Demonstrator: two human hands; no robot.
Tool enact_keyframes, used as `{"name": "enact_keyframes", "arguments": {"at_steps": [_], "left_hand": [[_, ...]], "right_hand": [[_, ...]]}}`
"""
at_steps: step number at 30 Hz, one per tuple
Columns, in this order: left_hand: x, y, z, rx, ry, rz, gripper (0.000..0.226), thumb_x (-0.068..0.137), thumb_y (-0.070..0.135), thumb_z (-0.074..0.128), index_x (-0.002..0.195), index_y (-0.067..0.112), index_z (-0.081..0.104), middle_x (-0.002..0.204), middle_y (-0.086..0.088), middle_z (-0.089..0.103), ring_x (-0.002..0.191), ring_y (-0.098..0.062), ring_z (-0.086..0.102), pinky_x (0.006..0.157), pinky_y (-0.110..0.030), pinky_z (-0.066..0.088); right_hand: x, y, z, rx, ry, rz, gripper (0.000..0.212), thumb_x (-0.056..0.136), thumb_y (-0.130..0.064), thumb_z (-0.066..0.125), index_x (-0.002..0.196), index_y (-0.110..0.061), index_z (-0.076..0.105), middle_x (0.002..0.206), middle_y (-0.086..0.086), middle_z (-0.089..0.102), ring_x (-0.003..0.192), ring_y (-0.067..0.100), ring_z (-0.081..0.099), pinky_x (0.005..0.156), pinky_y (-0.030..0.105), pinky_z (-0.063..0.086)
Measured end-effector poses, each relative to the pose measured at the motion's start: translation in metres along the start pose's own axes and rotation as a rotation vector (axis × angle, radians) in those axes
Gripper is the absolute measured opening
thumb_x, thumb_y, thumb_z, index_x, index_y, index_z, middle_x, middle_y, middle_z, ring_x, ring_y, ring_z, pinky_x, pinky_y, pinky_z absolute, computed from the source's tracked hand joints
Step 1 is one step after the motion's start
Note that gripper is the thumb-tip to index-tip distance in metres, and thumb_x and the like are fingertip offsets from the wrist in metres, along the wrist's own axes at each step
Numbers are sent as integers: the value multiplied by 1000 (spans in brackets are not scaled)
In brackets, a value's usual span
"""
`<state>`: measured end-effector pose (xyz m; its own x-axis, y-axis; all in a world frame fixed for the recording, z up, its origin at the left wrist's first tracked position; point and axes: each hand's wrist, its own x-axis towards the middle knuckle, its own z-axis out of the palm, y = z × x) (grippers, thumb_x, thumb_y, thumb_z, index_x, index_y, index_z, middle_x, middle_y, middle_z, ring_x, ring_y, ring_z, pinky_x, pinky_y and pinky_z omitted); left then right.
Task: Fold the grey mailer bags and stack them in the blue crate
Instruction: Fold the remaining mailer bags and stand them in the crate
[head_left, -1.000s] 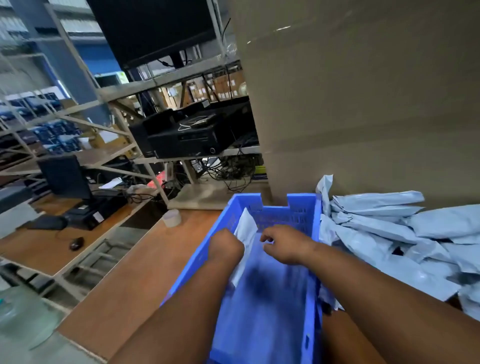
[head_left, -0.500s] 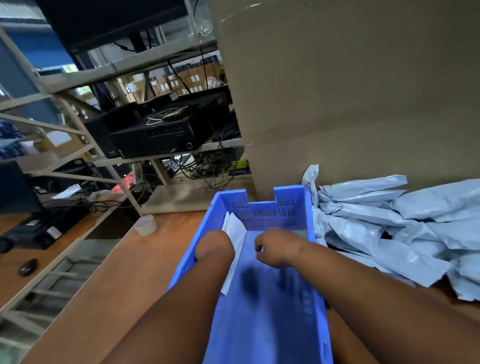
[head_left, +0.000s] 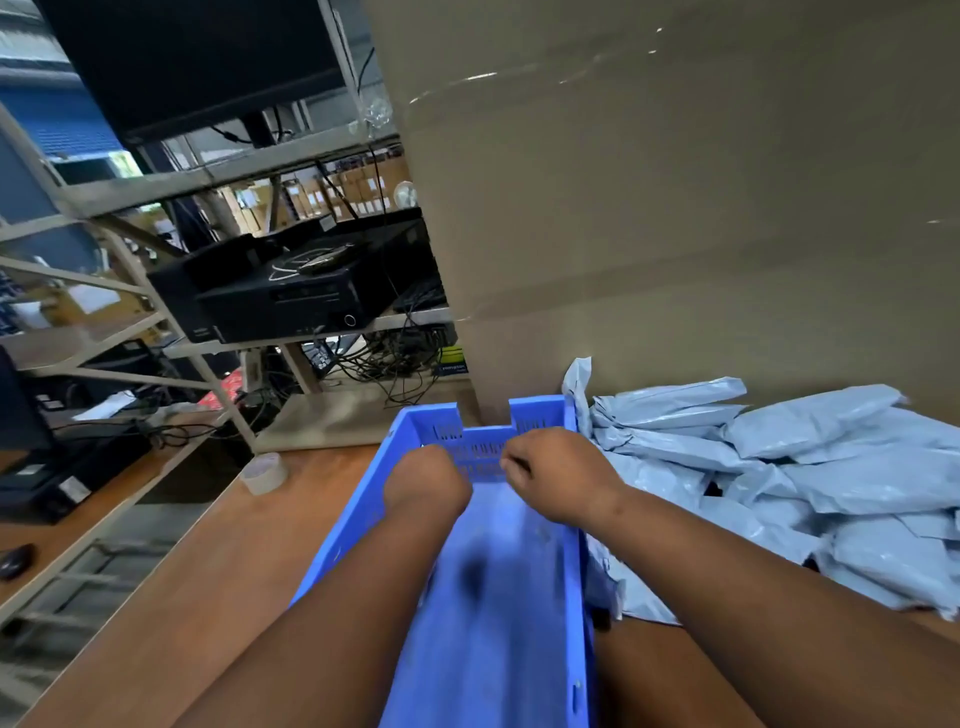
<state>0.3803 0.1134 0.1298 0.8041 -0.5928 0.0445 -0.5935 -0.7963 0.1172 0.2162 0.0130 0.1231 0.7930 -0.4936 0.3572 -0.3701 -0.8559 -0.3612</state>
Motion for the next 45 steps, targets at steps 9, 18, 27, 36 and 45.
{"name": "enact_keyframes", "arguments": {"at_steps": [9, 18, 27, 36, 45], "left_hand": [[-73, 137, -26, -34, 77, 298, 18, 87, 31, 60, 96, 16, 66, 117, -10, 71, 108, -33, 68, 81, -36, 52], [-154, 234, 49, 41, -72, 556, 17, 89, 35, 62, 90, 26, 48, 119, -6, 68, 116, -30, 64, 79, -34, 44], [-204, 288, 123, 290, -13, 646, 37, 91, 43, 64, 122, 23, 58, 123, -4, 57, 117, -30, 54, 88, -42, 48], [-231, 271, 125, 75, 200, 778, 37, 68, 20, 79, 65, 25, 43, 67, 3, 54, 62, -24, 54, 54, -30, 27], [-335, 278, 145, -70, 207, 991, 30, 88, 56, 63, 88, 25, 63, 79, 4, 61, 74, -20, 59, 63, -38, 49]], "right_hand": [[-72, 97, -60, 4, 45, 218, 19, 93, -30, 53, 81, -22, 65, 82, -1, 67, 79, 26, 61, 60, 35, 34], [-214, 216, -81, -44, 46, 395, 20, 89, -39, 50, 84, -29, 67, 92, -6, 62, 88, 21, 62, 71, 38, 52], [-292, 273, -79, -273, -93, 335, 39, 87, -48, 59, 122, -29, 64, 123, 1, 53, 111, 30, 53, 82, 44, 50], [-318, 255, -83, -33, 86, 239, 54, 96, -50, 58, 147, -36, 51, 135, -6, 56, 119, 18, 54, 93, 35, 49], [-357, 253, -87, 987, -90, 751, 29, 89, -18, 68, 116, -29, 71, 104, 1, 78, 93, 25, 76, 77, 43, 65]]}}
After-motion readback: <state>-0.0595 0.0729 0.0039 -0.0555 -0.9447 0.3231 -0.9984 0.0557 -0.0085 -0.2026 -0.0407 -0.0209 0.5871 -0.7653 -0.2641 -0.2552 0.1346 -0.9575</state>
